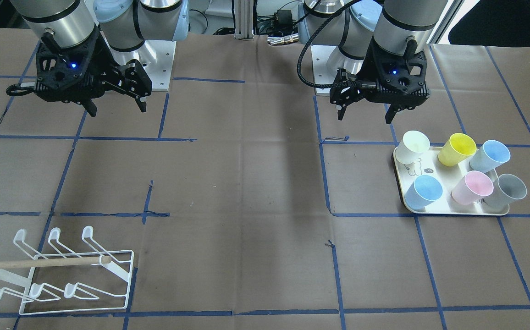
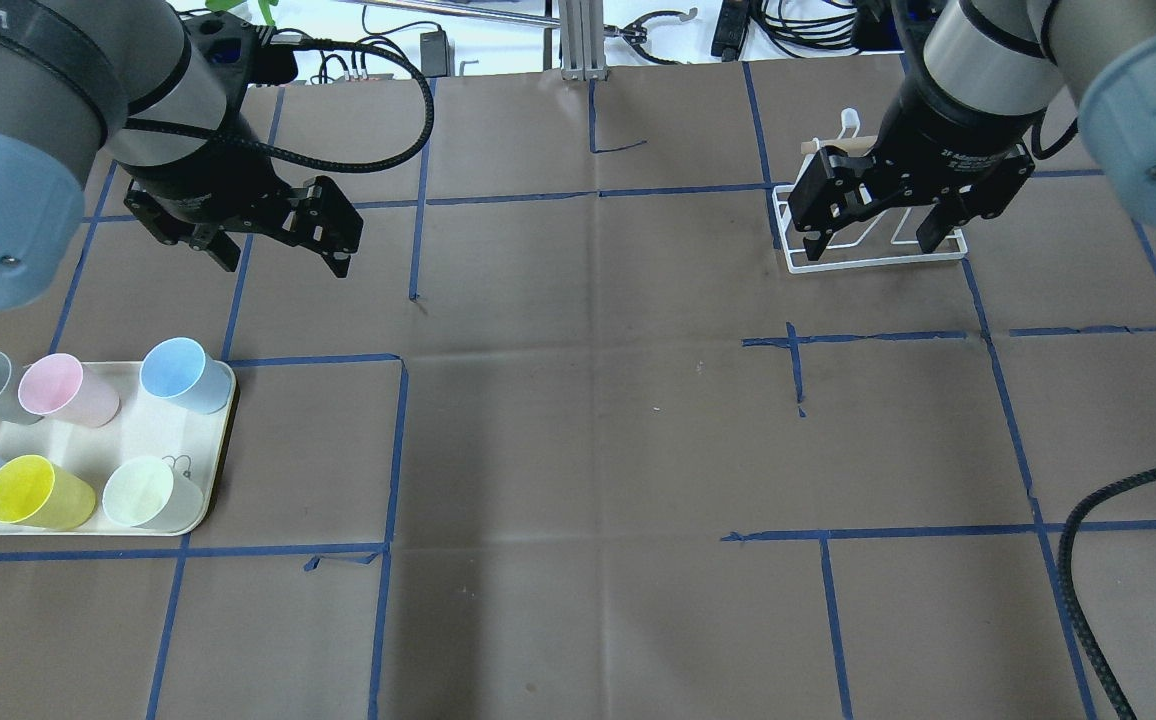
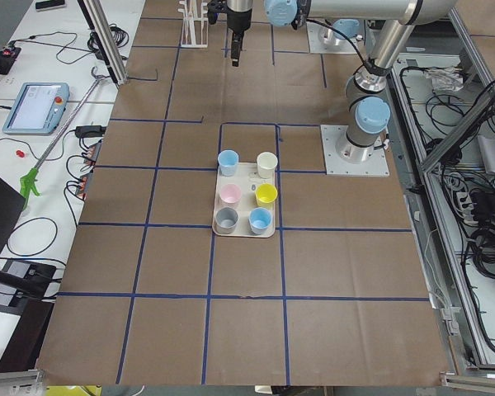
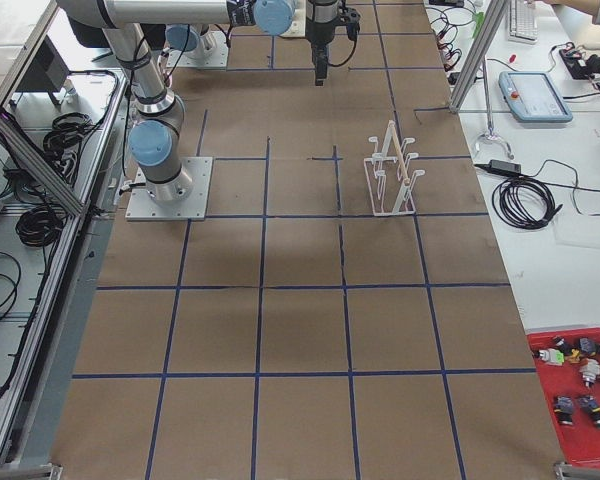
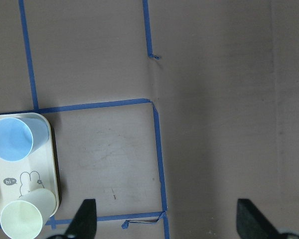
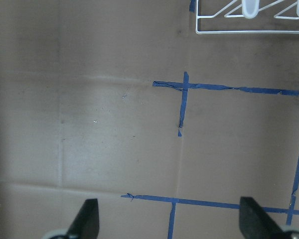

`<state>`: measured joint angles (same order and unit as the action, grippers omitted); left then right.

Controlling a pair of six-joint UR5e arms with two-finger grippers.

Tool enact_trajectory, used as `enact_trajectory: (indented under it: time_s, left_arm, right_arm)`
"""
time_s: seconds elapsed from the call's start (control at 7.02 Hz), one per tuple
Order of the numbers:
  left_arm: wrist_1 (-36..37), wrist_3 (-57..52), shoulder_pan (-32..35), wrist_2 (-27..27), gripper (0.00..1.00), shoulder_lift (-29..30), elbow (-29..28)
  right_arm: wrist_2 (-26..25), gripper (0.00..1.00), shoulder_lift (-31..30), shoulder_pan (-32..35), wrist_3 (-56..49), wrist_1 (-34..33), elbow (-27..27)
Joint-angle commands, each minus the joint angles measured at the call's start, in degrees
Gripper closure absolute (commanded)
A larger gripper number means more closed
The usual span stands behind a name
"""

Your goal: Transfer IKEA cup to right arm and place on rack

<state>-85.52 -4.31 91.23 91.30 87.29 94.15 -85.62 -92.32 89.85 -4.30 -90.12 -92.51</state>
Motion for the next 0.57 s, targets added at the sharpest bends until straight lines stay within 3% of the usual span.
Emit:
enact_trajectory:
  time_s: [0.0, 0.43]
  left_arm:
    - [0.0, 0.0, 0.0, -0.07, 0.0, -0.02, -0.02]
    - [0.0, 0.0, 0.0, 0.01, 0.0, -0.1, 0.42]
  right_arm:
    - [-0.6, 0.0, -0.05, 0.94, 0.61, 0.21, 0.05]
    - [-3.5, 0.0, 0.12, 2.62, 3.6, -0.14, 0.14]
